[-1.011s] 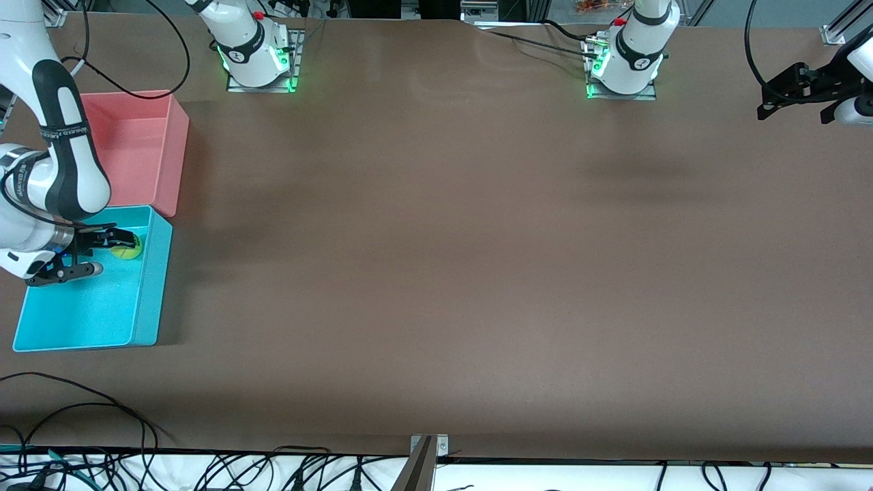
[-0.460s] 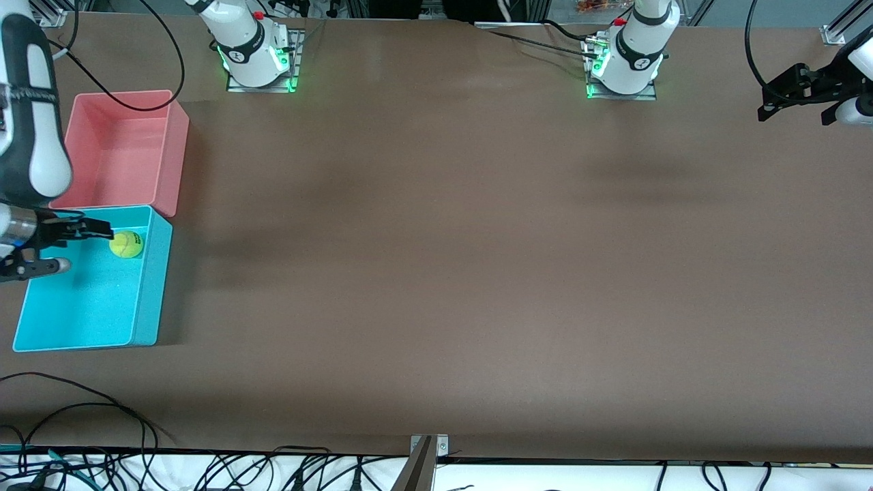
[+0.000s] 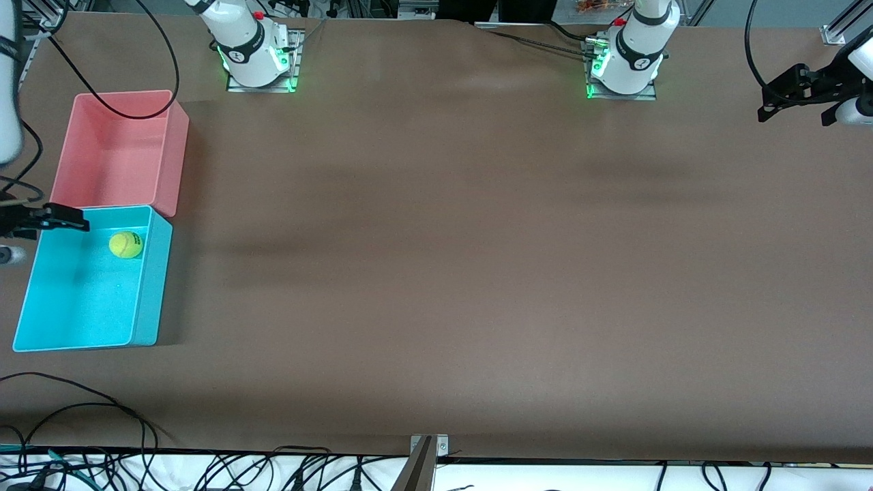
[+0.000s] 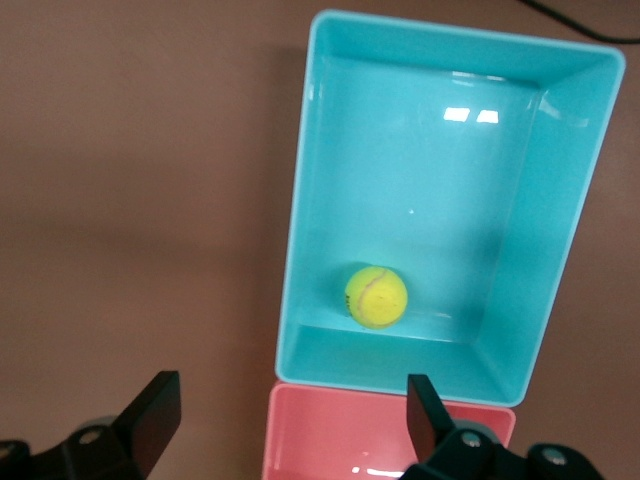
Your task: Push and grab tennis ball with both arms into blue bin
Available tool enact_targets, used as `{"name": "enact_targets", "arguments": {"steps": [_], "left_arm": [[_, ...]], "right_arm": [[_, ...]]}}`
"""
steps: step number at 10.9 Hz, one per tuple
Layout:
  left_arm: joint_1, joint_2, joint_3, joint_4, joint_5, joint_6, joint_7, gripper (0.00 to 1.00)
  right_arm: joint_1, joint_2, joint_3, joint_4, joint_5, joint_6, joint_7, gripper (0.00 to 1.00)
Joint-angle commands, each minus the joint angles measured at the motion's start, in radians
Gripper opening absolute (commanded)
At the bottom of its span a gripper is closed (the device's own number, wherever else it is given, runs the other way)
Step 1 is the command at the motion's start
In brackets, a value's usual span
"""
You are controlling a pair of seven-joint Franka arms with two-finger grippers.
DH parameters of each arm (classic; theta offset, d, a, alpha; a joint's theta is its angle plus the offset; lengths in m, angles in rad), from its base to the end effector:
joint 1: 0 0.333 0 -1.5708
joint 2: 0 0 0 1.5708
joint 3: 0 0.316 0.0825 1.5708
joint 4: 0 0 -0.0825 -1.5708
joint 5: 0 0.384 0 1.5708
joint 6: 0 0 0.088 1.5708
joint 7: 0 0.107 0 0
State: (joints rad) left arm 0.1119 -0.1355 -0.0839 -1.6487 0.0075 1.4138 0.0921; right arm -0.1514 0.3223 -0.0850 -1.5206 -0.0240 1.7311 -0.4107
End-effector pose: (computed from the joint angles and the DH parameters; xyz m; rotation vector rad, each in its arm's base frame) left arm 0.4946 0.0116 0.6463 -3.1234 0.0968 0.1577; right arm 0.6288 -0.1471 0.4674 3.1102 0.2843 -0.1892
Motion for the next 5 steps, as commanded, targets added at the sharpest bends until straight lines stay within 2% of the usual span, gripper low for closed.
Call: {"name": "enact_targets", "arguments": {"steps": [1, 2, 3, 5], "left_arm": [[0.003, 0.013, -0.004, 0.027, -0.009, -0.004, -0.003, 1.00], [0.003, 0.013, -0.004, 0.027, -0.009, -0.004, -0.003, 1.00], [0.003, 0.013, -0.004, 0.027, -0.009, -0.004, -0.003, 1.00], [0.005, 0.013, -0.002, 0.027, -0.012, -0.004, -0.003, 1.00]], "right_arm": [[-0.001, -0.086, 0.005, 0.077, 0.069, -0.116, 0.119, 1.00], [0.000, -0.113, 0.011, 0.074, 0.068, -0.160, 0.156, 1.00], [-0.019, -0.182, 0.040, 0.039, 0.067, -0.156, 0.159, 1.00], [-0.007, -0.213, 0.051, 0.039, 0.056, -0.201, 0.177, 1.00]]}}
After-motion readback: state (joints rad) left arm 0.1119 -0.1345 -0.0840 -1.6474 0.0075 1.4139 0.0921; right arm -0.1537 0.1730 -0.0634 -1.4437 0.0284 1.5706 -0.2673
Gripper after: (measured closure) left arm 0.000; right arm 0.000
